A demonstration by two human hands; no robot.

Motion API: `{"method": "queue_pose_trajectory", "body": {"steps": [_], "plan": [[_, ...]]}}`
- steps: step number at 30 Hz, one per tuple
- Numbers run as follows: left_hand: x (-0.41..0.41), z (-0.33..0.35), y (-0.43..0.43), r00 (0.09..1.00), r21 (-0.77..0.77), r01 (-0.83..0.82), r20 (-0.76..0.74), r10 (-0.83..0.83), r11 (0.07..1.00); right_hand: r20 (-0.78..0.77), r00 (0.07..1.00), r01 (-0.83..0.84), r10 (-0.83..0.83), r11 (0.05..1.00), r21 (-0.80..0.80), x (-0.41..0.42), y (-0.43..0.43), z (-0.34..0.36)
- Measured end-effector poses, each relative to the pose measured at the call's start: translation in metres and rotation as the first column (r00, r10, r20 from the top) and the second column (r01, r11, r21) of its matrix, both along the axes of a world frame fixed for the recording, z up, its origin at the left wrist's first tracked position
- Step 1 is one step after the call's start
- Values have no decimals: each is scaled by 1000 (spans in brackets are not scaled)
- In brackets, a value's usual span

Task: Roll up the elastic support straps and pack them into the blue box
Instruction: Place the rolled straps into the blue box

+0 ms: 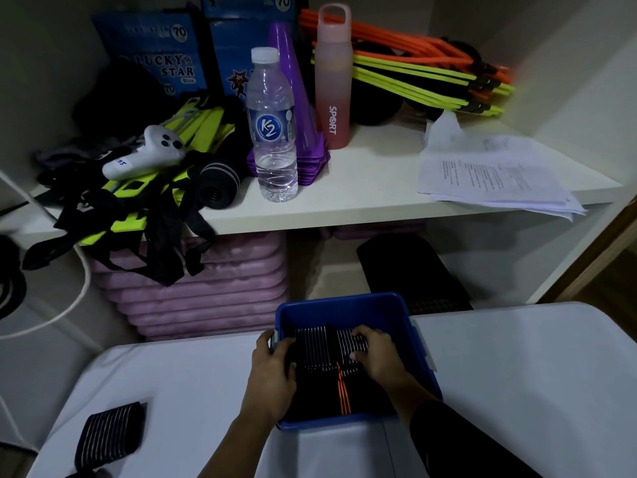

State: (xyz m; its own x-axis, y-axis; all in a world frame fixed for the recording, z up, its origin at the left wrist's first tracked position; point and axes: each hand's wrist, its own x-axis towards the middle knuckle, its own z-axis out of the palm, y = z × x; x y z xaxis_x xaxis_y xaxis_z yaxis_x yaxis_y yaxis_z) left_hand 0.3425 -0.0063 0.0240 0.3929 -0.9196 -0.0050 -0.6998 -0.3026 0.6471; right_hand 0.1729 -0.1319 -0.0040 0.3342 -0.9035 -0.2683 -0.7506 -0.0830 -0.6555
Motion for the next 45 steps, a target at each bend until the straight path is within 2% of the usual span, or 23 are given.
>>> {"method": "queue_pose_trajectory", "body": {"steps": [11, 17, 20, 24, 27, 31, 35, 38, 43, 45], "plan": [[3, -1, -2, 1000, 5, 9, 4, -9, 1000, 58, 998, 26, -26, 1000, 0, -3, 3, 7], [6, 8, 7, 999, -37, 4, 45, -2, 999, -8, 999, -46, 45, 994, -99, -12, 10, 25], [6, 16, 20, 1000, -83, -7, 12, 8, 996, -50, 995, -98, 90, 973, -208, -16, 24, 39], [11, 26, 51, 993, -229, -97, -82, 80, 969, 131, 982, -68, 137, 900, -431, -2, 67, 64], [32, 25, 93, 970, -255, -227, -147, 194, 940, 276, 923, -118, 269, 880, -461, 34, 117, 74], [76, 11, 155, 928, -200, -368, -141, 345, 908, 374, 841, -267, 390, 902, -340, 98, 186, 54], [119, 4, 207, 875, -126, -484, -96, 475, 866, 351, 838, -384, 418, 908, -167, 152, 235, 24], [141, 2, 237, 828, -81, -561, -91, 554, 824, 270, 857, -433, 439, 898, -84, 184, 257, 5], [170, -16, 272, 700, -114, -714, -99, 707, 691, 213, 851, -503, 479, 862, 71, 222, 284, -23], [179, -28, 285, 673, -79, -740, -115, 731, 668, 223, 824, -548, 522, 833, 75, 234, 294, -31]]}}
